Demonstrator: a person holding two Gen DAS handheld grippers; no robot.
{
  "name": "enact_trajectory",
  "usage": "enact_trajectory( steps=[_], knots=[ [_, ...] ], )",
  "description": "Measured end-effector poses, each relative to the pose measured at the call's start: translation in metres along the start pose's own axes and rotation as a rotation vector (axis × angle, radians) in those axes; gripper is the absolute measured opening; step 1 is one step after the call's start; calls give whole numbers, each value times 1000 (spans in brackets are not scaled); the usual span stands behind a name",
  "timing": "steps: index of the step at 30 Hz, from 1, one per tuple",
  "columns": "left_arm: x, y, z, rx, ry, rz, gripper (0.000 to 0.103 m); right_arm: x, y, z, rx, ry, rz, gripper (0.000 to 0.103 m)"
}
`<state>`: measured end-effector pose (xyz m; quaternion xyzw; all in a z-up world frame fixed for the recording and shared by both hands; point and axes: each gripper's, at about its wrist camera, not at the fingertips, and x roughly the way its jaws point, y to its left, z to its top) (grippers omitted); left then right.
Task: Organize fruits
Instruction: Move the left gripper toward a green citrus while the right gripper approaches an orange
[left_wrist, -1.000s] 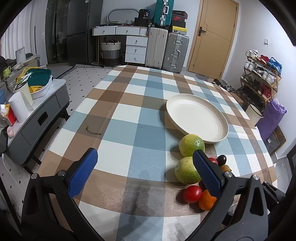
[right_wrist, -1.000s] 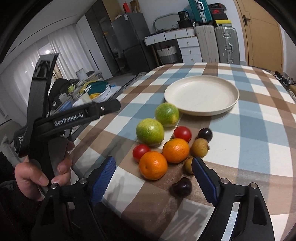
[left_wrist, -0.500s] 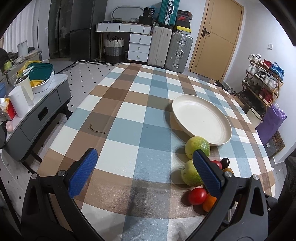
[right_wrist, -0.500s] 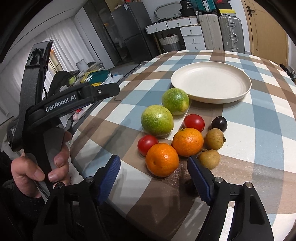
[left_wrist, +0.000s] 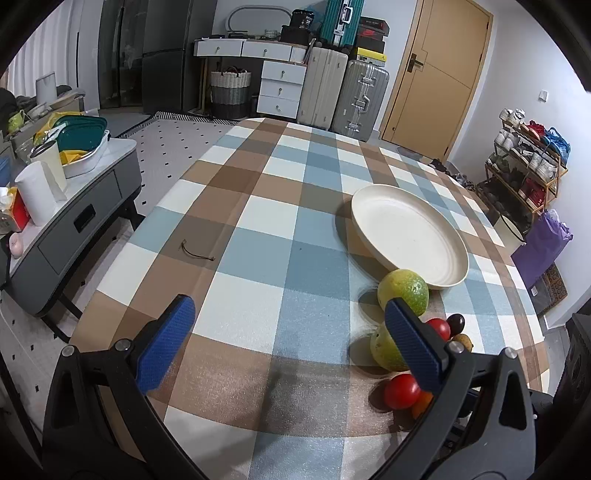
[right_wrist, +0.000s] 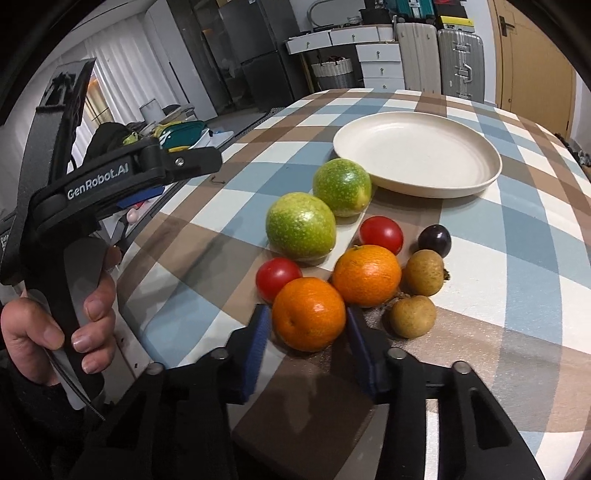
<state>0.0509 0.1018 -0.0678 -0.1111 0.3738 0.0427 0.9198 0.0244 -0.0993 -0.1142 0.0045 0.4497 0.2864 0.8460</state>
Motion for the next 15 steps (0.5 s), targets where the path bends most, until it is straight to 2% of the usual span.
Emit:
enact_trajectory(
  steps=[10, 15],
  knots=[
    [3, 0, 0, 2, 8, -5, 102, -9, -3, 0, 12, -36, 9, 40],
    [10, -6, -2, 18, 47, -28, 102, -22, -8, 3, 38, -76, 42, 40]
  ],
)
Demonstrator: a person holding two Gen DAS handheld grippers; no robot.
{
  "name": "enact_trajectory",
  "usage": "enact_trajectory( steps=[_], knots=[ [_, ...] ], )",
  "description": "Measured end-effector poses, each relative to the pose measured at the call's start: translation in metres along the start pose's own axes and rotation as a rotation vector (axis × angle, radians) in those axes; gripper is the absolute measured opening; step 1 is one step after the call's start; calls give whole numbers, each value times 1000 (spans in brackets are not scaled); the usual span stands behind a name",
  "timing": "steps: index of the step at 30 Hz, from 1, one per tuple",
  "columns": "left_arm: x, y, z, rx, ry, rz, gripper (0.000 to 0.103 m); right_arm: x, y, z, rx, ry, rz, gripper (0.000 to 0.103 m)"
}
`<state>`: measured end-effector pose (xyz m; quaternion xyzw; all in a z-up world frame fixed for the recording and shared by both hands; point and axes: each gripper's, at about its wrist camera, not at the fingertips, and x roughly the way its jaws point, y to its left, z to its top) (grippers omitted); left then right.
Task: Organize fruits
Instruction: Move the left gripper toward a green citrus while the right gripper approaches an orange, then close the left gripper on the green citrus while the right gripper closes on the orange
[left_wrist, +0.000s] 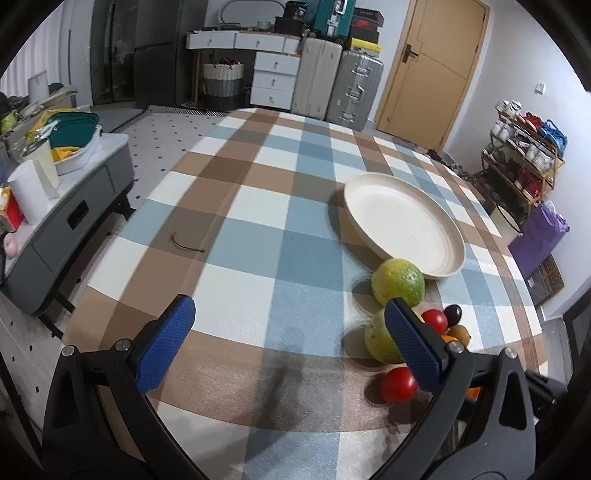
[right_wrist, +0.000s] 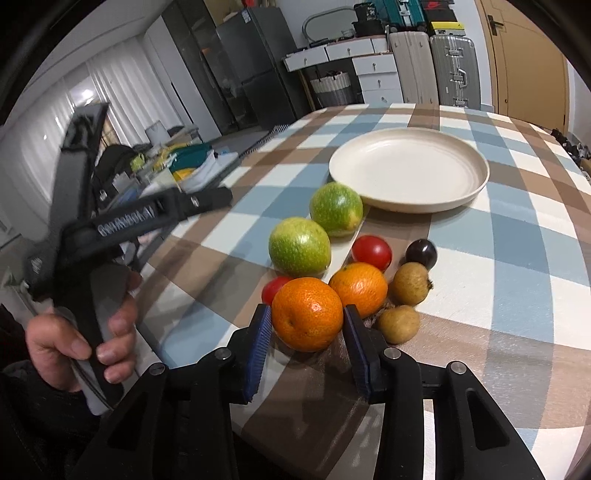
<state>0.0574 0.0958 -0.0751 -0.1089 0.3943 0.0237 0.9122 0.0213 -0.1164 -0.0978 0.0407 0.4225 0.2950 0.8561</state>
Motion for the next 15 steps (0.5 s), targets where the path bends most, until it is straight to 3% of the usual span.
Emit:
enact_trajectory(
  steps=[8, 15],
  knots=[
    [8, -10, -3, -7, 51, -136, 102, -27, -16, 7, 41, -86, -3, 40],
    [22, -26, -6, 20, 104, -197, 102, -40, -28, 13, 62, -130, -6, 40]
  ],
)
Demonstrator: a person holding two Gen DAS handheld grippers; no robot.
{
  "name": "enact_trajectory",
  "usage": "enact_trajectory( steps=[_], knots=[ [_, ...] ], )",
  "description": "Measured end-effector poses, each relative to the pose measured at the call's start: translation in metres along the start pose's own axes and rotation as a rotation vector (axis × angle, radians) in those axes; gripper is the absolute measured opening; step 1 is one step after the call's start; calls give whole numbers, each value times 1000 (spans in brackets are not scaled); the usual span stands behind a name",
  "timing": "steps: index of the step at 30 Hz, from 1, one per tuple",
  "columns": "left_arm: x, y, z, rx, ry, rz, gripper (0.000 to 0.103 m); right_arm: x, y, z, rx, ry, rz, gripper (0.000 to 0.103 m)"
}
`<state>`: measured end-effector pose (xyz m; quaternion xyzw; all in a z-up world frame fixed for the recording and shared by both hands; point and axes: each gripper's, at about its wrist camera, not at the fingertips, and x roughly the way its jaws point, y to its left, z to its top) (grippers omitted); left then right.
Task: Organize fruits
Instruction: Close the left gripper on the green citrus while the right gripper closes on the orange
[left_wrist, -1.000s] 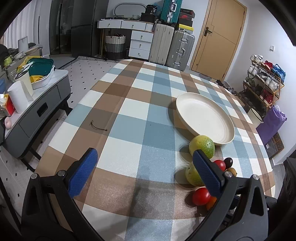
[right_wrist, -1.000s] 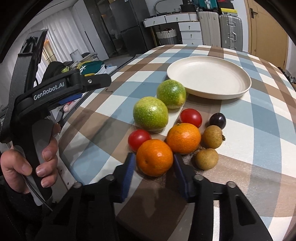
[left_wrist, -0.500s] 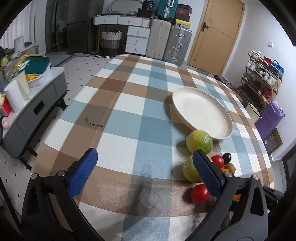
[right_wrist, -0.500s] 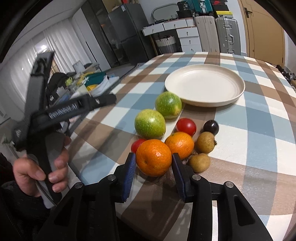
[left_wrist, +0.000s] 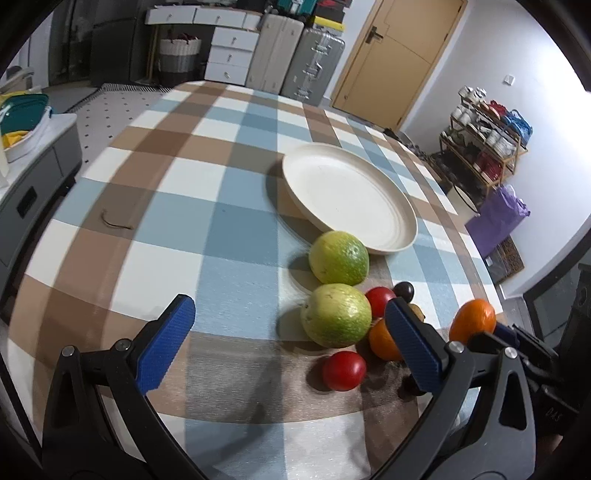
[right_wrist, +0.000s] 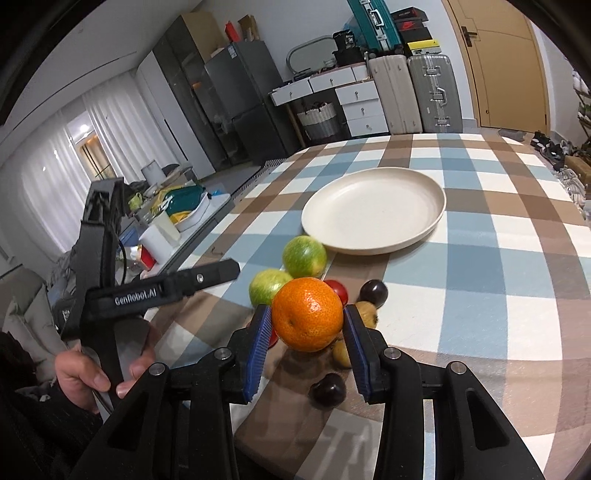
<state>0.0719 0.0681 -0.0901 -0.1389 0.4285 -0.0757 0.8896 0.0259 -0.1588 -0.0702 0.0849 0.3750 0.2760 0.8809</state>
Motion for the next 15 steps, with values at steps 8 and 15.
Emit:
enact_trajectory(
  steps=[8, 15],
  knots=[
    [25, -7, 3, 12, 59, -15, 102, 4, -14, 1, 31, 7, 19, 40],
    [43, -8, 5, 20, 102, 3, 100, 8, -27, 0, 59, 9, 20, 40]
  ],
)
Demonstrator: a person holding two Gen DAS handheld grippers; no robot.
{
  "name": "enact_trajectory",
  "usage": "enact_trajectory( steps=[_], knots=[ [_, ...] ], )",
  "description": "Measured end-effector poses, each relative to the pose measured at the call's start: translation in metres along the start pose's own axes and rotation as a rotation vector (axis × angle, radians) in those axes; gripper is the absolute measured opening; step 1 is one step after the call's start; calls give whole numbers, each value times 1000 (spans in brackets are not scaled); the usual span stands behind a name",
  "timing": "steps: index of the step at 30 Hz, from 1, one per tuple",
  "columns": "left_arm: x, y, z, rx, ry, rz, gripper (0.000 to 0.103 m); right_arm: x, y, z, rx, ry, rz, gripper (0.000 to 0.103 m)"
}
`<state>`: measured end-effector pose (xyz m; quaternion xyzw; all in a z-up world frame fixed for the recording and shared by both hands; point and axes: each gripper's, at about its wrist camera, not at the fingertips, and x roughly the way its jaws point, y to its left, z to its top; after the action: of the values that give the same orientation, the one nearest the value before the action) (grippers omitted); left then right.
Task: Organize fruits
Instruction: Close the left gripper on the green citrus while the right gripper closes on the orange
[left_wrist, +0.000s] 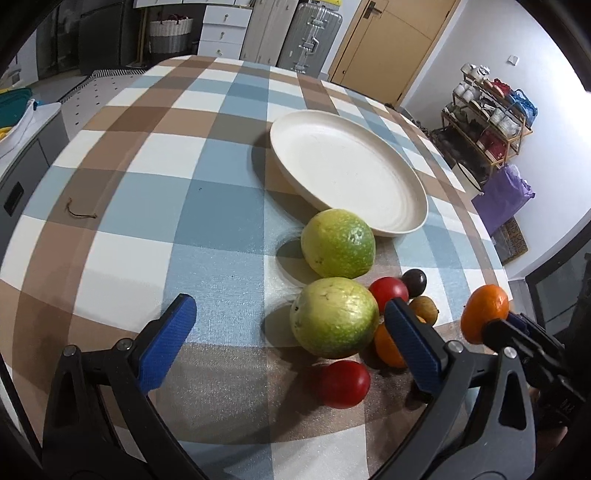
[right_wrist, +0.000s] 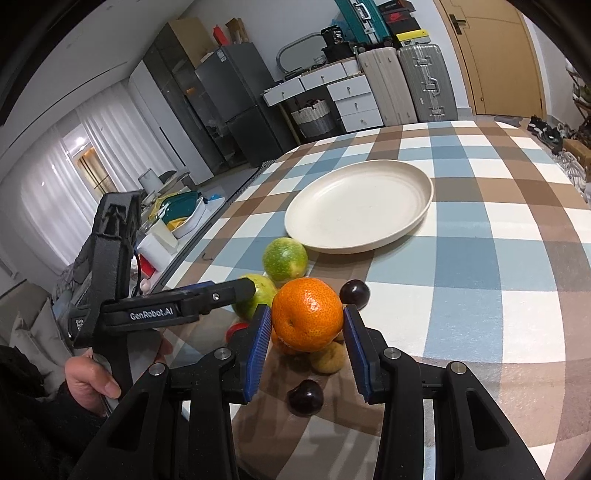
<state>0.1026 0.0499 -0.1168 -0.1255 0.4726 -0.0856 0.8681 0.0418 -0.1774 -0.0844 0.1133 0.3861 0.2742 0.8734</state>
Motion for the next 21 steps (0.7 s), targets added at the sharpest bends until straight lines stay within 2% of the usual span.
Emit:
enact_trajectory(
  steps=[7, 9, 13, 21],
  knots=[
    [10, -2, 0, 8, 46, -71, 84, 1, -9, 3, 19, -3, 8, 40],
    [12, -2, 0, 10, 58, -111, 75, 1, -10, 4, 20, -5, 9, 40],
    [17, -2, 2, -5, 96, -224, 49, 2, -11, 7, 19, -6, 15, 40],
    [18, 2, 4, -11, 100, -263, 49, 6, -18, 17, 33, -11, 26, 40]
  ],
)
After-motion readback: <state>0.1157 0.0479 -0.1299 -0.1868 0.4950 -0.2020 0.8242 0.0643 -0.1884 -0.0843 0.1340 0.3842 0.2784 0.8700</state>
